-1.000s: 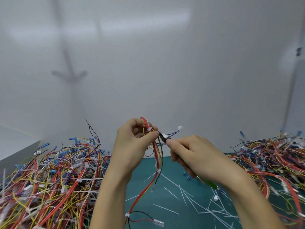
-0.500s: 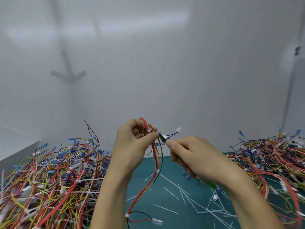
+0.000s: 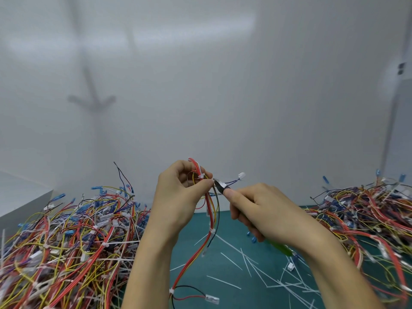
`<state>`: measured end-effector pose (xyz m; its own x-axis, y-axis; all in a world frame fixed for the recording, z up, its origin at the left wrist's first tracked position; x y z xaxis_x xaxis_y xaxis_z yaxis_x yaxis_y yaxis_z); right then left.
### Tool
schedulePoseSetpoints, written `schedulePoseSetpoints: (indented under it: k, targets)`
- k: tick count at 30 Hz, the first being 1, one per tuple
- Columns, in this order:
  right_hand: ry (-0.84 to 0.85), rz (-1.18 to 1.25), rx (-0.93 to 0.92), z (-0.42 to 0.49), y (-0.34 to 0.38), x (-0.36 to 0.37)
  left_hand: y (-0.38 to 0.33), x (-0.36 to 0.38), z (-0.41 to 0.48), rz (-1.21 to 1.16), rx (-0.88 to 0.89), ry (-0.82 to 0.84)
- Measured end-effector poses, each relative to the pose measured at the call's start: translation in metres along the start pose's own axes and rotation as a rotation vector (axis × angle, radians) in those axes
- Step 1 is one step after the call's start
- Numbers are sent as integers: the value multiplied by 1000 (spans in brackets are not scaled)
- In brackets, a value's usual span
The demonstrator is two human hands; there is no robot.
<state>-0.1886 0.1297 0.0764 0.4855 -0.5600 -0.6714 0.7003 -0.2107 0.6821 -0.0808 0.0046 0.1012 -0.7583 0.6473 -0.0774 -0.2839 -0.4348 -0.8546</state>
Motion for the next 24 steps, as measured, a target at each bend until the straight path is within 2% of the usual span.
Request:
schedulePoseSetpoints:
  k: [8, 17, 24]
  targets:
    - [-16, -3, 24, -2, 0, -2, 0, 1, 0, -12, 11, 9]
    - [-241, 276, 30, 0, 2, -21, 9, -5, 2, -47, -72, -13]
    - [-208, 322, -18, -3, 10, -21, 12, -5, 1, -51, -136, -9]
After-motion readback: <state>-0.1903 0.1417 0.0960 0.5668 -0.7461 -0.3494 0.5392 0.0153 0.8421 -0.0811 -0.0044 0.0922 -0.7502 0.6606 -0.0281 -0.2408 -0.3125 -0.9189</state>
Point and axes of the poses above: each hand's wrist, its own z-axis towards the middle knuckle, its own x-axis out of the palm, y = z × x, the point moved 6 cm from there along z, towards the middle knuckle
